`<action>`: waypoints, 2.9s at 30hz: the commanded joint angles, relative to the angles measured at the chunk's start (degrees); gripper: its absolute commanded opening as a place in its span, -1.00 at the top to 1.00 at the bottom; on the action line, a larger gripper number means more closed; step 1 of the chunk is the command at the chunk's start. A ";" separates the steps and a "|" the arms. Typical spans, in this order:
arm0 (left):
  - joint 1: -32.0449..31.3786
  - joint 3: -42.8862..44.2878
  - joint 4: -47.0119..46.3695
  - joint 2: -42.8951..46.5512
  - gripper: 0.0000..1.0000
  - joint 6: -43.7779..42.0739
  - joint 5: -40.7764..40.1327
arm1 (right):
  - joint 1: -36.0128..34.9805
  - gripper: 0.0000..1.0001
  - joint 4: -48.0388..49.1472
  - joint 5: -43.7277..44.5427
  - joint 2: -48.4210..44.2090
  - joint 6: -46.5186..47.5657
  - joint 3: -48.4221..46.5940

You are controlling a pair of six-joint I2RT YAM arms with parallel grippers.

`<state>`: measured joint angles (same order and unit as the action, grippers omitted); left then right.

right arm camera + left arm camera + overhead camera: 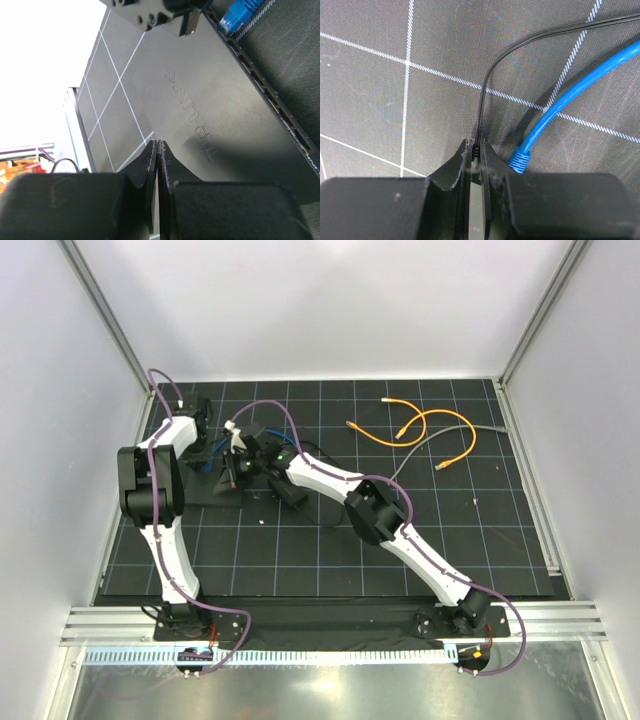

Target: Pull the plug from the switch port

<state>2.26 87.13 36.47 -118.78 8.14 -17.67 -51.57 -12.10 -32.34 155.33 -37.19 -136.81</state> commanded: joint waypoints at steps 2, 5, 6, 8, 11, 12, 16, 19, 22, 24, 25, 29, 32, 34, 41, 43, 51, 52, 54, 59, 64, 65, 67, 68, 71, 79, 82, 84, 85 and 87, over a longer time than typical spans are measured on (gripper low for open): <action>-0.06 1.29 -0.34 0.04 1.00 -0.06 -0.61 | -0.20 0.88 1.56 1.64 2.26 -5.17 -2.93; -0.15 1.37 -0.78 0.04 1.00 0.03 0.18 | -0.20 0.91 0.85 3.94 3.40 -8.15 -3.37; -0.07 1.46 -0.78 -0.13 1.00 -0.05 0.27 | -0.11 0.93 -0.81 4.12 4.62 -8.60 -4.33; 0.02 1.64 -0.87 -0.22 1.00 0.03 0.27 | -0.02 0.94 -1.43 5.17 5.07 -10.35 -5.04; -0.06 1.64 -1.05 -0.31 1.00 -0.06 0.36 | -0.11 0.97 -1.70 6.32 4.99 -11.94 -3.90; -0.06 1.55 -1.14 -0.31 1.00 0.03 0.01 | -0.02 0.98 -2.66 7.02 5.42 -13.07 -3.99; 0.02 2.51 -1.14 -0.75 1.00 0.47 -0.52 | -0.02 0.98 -5.21 8.78 6.74 -17.38 -3.72; 0.28 5.14 -0.26 -2.50 1.00 2.30 -1.66 | 0.07 0.98 -7.23 8.70 8.84 -21.25 -4.68; 0.46 8.84 1.67 -5.05 1.00 4.33 -2.36 | -0.02 0.98 -10.40 9.13 10.17 -21.70 -7.23; 0.46 11.55 2.29 -6.80 1.00 5.13 -1.67 | 0.07 0.98 -10.84 9.40 10.17 -21.78 -6.98; 0.38 12.18 2.38 -7.25 1.00 5.39 -1.32 | 0.07 0.98 -11.02 9.48 10.26 -21.61 -6.98; -0.15 12.36 0.10 -7.52 1.00 4.69 -3.16 | 0.33 0.98 -12.42 9.49 11.57 -21.70 -8.64; -0.15 12.62 0.27 -7.87 1.00 6.43 -6.38 | 0.51 0.98 -12.95 9.84 12.02 -21.96 -9.61; -0.24 12.62 0.80 -7.96 1.00 7.41 -7.20 | 0.42 0.98 -12.86 9.84 12.28 -22.13 -9.96; -3.76 7.70 -9.48 -4.88 1.00 -0.15 1.67 | 0.68 0.98 -13.04 8.87 13.60 -22.84 -11.11; -2.97 9.89 -7.30 -5.76 1.00 2.31 3.34 | 0.77 0.98 -12.86 8.26 13.95 -23.19 -11.19; -3.32 21.06 5.63 -11.91 1.00 13.83 -13.43 | 0.95 0.98 -12.16 7.38 14.57 -24.33 -11.19; -3.23 21.06 5.54 -12.00 1.00 14.00 -14.22 | 1.21 0.98 -12.16 7.03 14.65 -24.77 -11.19; -3.23 21.24 4.24 -12.26 1.00 12.35 -11.87 | 1.30 0.98 -11.81 6.76 15.00 -25.04 -11.19; -3.14 17.19 -4.04 -10.42 1.00 1.02 -0.25 | 1.30 0.98 -10.76 5.98 15.27 -25.39 -11.19; -3.32 12.81 -3.77 -7.18 1.00 1.43 1.23 | 1.56 0.98 -5.16 7.11 11.07 -21.88 -8.31; -3.49 9.41 -4.99 -6.12 1.00 1.79 1.24 | 1.82 0.98 -3.74 7.72 9.75 -19.70 -5.60; -3.58 6.22 -6.40 -3.32 1.00 3.37 2.55 | 2.35 0.90 0.56 7.73 5.88 -18.02 -3.29; -3.67 2.99 -8.06 -2.43 1.00 3.89 2.55 | 2.87 0.86 0.93 7.55 5.00 -15.40 -2.59; -3.67 -0.20 -9.40 -0.58 1.00 4.08 2.56 | 4.37 0.66 1.11 7.55 1.13 -7.50 -1.62; -3.76 -2.76 -10.36 0.74 1.00 4.34 4.74 | 10.52 0.10 0.40 1.95 0.94 3.87 -6.54; -3.76 -3.20 -10.98 1.01 1.00 4.16 5.45 | 10.88 -0.06 1.28 1.23 1.56 8.43 -6.97; -3.76 -3.28 -10.81 1.01 1.00 4.16 5.89 | 10.70 -0.09 4.34 0.18 2.69 8.71 -7.06; -3.76 -3.55 -10.80 1.10 1.00 4.16 6.07 | 10.53 -0.09 5.15 -1.40 3.75 8.45 -8.63; -3.84 -3.81 -10.80 1.27 1.00 4.25 6.68 | 10.26 -0.09 5.68 -2.20 7.26 8.54 -11.71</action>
<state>-1.02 84.90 25.89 -118.83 10.48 -15.05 -38.70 -10.35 -30.92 159.74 -32.36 -143.33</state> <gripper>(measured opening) 0.099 0.544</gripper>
